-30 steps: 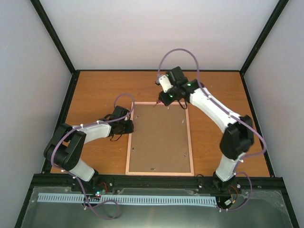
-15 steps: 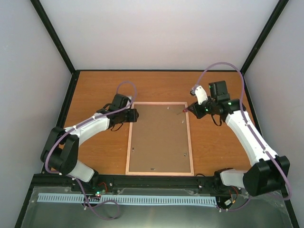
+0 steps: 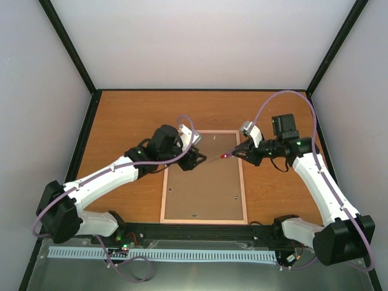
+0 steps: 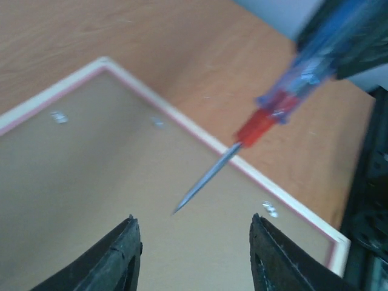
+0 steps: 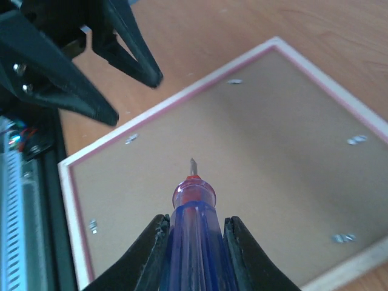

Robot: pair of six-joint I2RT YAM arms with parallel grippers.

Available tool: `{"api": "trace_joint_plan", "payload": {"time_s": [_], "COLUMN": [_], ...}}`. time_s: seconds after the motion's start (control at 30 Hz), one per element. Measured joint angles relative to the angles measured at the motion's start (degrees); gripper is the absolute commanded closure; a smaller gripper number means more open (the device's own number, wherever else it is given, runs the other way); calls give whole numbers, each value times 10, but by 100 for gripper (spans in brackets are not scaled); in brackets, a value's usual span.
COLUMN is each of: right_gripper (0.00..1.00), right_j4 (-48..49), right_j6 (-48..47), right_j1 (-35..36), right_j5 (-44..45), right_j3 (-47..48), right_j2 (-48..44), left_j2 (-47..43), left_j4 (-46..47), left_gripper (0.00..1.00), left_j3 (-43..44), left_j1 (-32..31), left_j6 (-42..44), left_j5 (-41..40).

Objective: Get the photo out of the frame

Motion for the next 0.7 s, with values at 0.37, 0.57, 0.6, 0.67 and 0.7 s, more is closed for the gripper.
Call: {"api": "trace_joint_plan", "payload": {"time_s": [0.37, 0.57, 0.6, 0.67, 0.7], "right_gripper": [93, 93, 93, 93, 93], "right_j4": [-45, -49, -49, -50, -50], "right_j6": [-87, -104, -105, -107, -108], "right_j1": [0, 0, 0, 0, 0], "right_j5": [-147, -174, -177, -181, -183], "right_j3": [-46, -54, -55, -56, -57], "right_j2": [10, 5, 4, 3, 3], "left_j2": [3, 38, 43, 53, 58], "left_j4": [1, 1, 1, 1, 1], "left_gripper": [51, 60, 62, 67, 70], "left_j3": [3, 15, 17, 23, 25], "left_j1": [-101, -105, -106, -110, -111], "left_j6": [53, 71, 75, 84, 87], "left_j5": [9, 32, 38, 50, 56]}}
